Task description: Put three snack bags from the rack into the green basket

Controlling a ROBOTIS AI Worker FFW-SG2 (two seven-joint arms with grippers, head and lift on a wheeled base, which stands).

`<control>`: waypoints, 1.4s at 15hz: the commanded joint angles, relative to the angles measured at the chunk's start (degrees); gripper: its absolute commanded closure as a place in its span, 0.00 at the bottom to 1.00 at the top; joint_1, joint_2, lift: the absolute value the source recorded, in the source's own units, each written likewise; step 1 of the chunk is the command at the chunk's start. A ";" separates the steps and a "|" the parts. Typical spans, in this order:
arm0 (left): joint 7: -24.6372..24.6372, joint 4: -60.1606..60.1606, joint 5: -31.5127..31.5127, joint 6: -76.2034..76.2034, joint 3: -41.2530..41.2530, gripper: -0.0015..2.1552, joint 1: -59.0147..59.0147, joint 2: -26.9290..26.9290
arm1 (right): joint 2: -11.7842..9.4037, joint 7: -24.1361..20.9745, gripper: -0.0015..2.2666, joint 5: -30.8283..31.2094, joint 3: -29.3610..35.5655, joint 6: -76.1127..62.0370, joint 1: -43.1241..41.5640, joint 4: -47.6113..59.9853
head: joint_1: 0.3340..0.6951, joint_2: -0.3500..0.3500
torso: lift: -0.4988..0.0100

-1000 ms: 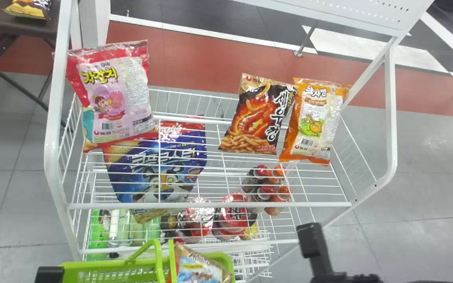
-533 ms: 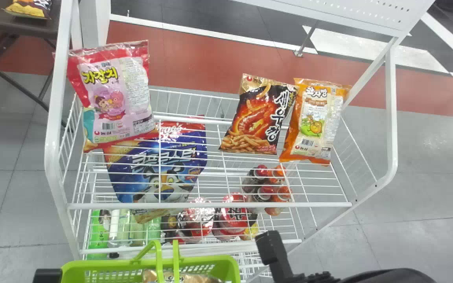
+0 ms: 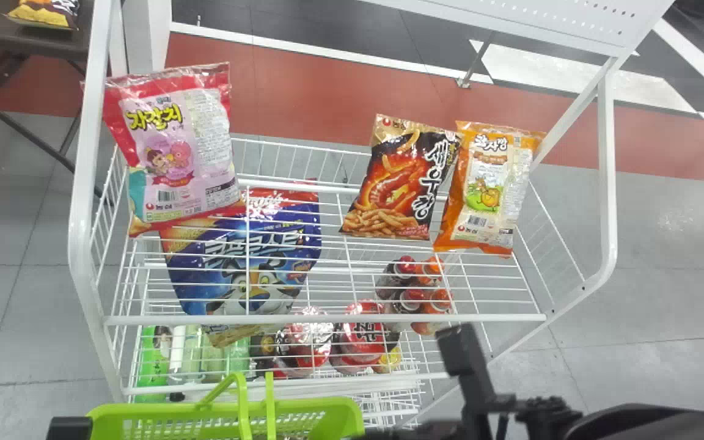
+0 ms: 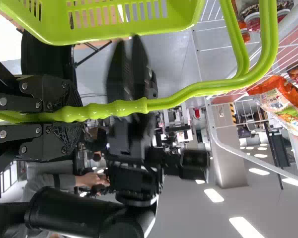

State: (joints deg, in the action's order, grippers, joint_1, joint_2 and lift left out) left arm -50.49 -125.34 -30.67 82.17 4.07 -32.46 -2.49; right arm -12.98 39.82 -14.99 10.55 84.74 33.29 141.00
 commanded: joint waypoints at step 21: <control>1.36 1.42 1.31 1.81 2.08 0.95 2.31 -0.50 | 2.17 -18.29 0.63 3.91 -1.06 -59.81 -30.75 -44.23 | 1.00 0.00 | 0.98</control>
State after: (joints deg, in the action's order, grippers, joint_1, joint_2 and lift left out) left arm -49.23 -123.95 -29.42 83.90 6.06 -30.19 -2.96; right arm -10.65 19.66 -8.55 8.80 21.48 3.66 97.55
